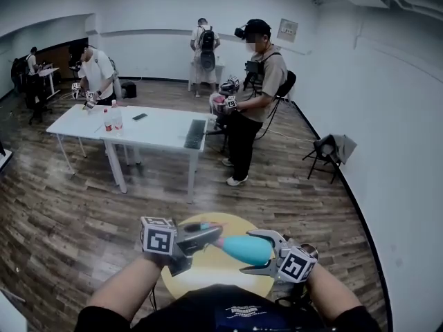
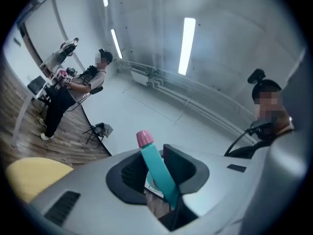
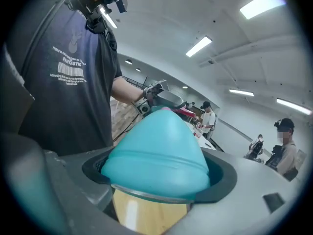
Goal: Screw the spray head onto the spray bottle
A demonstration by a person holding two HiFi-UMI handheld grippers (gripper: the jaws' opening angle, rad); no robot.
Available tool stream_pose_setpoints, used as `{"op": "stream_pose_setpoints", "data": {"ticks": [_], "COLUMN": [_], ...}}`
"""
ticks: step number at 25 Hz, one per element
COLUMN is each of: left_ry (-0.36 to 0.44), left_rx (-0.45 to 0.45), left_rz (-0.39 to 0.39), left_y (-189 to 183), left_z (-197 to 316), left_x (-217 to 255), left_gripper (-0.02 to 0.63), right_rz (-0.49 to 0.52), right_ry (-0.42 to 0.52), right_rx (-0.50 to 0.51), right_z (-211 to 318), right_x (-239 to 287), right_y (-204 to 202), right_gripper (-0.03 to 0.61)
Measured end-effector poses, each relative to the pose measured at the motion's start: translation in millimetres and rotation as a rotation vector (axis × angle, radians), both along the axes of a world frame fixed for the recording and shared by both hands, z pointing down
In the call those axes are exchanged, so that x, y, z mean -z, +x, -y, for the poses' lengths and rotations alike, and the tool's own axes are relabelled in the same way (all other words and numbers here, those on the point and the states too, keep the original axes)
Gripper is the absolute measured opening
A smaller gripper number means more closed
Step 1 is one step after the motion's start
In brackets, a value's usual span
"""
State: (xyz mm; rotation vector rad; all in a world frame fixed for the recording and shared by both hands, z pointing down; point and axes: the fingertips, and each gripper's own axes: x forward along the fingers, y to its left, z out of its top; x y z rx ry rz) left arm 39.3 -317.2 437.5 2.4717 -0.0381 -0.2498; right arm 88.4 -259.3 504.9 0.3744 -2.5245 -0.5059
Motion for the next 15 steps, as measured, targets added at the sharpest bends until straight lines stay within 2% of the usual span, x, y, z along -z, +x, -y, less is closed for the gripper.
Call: {"op": "stream_pose_setpoints", "data": {"ticks": [3, 5, 8, 10, 12, 14, 15], "left_ry": [0.126, 0.201, 0.255, 0.185, 0.069, -0.059, -0.144], "left_rx": [0.010, 0.019, 0.042, 0.058, 0.067, 0.112, 0.165], "left_rz": [0.086, 0.115, 0.138, 0.130, 0.110, 0.055, -0.002], "left_y": [-1, -2, -7, -13, -25, -57, -84], "left_z": [-10, -16, -18, -14, -6, 6, 13], "left_x": [-10, -13, -15, -19, -29, -39, -44], "left_gripper": [0.135, 0.146, 0.161, 0.166, 0.172, 0.361, 0.384], "right_rz": [0.020, 0.024, 0.017, 0.015, 0.038, 0.085, 0.109], "right_ry": [-0.050, -0.070, -0.086, -0.098, -0.121, -0.143, -0.147], "right_rx": [0.036, 0.060, 0.085, 0.096, 0.105, 0.087, 0.065], "right_z": [-8, -11, -12, -12, -12, -7, -1], "right_x": [-6, -7, -7, -8, -9, -9, -9], "right_y": [0, -1, -5, -11, -18, -17, -9], "right_gripper": [0.468, 0.468, 0.468, 0.466, 0.466, 0.467, 0.466]}}
